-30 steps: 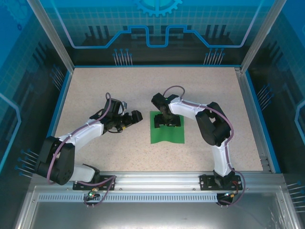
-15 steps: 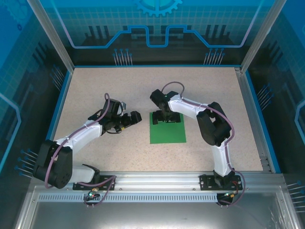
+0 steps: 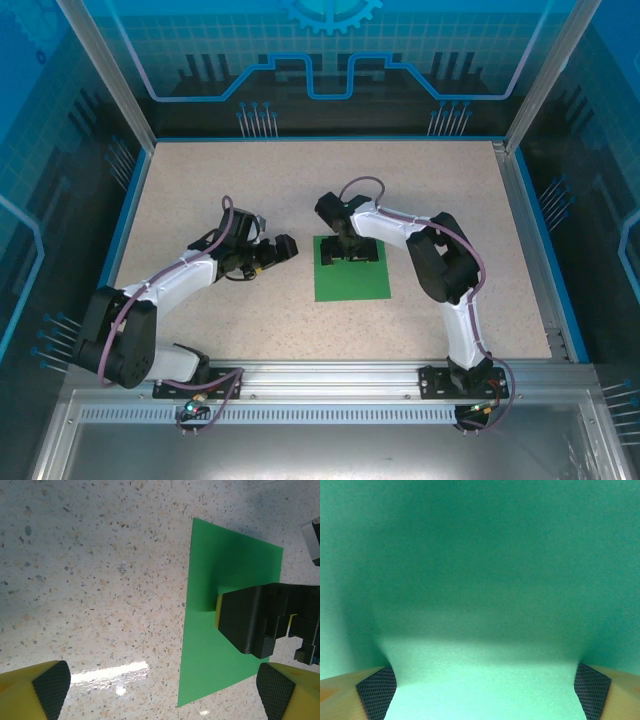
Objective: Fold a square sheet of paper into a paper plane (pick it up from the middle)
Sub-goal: First fold in half a square sheet of paper at the center of the table.
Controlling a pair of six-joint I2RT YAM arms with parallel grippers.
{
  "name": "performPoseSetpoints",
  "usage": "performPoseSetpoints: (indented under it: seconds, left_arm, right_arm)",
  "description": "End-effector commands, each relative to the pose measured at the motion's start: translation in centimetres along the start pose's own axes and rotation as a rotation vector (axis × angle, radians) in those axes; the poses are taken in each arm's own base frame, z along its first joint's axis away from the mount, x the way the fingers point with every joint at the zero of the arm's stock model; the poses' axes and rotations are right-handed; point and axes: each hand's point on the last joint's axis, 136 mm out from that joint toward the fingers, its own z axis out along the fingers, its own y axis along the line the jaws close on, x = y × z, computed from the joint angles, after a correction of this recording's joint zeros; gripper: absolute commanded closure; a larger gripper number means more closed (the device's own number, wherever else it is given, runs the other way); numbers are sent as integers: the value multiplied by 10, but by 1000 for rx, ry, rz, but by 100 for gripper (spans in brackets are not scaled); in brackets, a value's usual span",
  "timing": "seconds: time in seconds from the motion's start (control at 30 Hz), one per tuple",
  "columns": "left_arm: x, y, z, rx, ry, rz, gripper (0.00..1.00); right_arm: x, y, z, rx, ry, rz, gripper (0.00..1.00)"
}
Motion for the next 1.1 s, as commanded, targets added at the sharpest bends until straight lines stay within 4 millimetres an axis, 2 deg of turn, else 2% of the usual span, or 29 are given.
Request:
performPoseSetpoints:
  seconds: [0.0, 0.1, 0.3, 0.57, 0.67, 0.87, 0.93, 1.07]
  left_arm:
    - [-6, -11, -3, 23, -13, 38, 1]
    - [-5, -10, -3, 21, -9, 36, 1]
    - [-4, -9, -3, 18, -9, 29, 1]
    - [-5, -10, -4, 17, -10, 30, 1]
    - [-7, -10, -5, 11, -17, 32, 1]
    - [-13, -1, -7, -42, -55, -11, 1]
    - [-16, 4, -9, -61, -74, -44, 1]
    - [-23, 0, -11, 14, -77, -130, 1]
  right_arm:
    - [37, -11, 39, 83, 136, -28, 5]
    - [34, -7, 36, 60, 123, -30, 11]
    - [27, -4, 25, 19, 95, -21, 12]
    - [20, 2, 7, -43, 49, -11, 35]
    - [14, 7, -9, -86, 11, -13, 48]
    - [10, 16, -48, -228, -55, -1, 61]
    - [10, 25, -61, -338, -65, 16, 65]
    - [3, 60, -107, -707, -89, 36, 63]
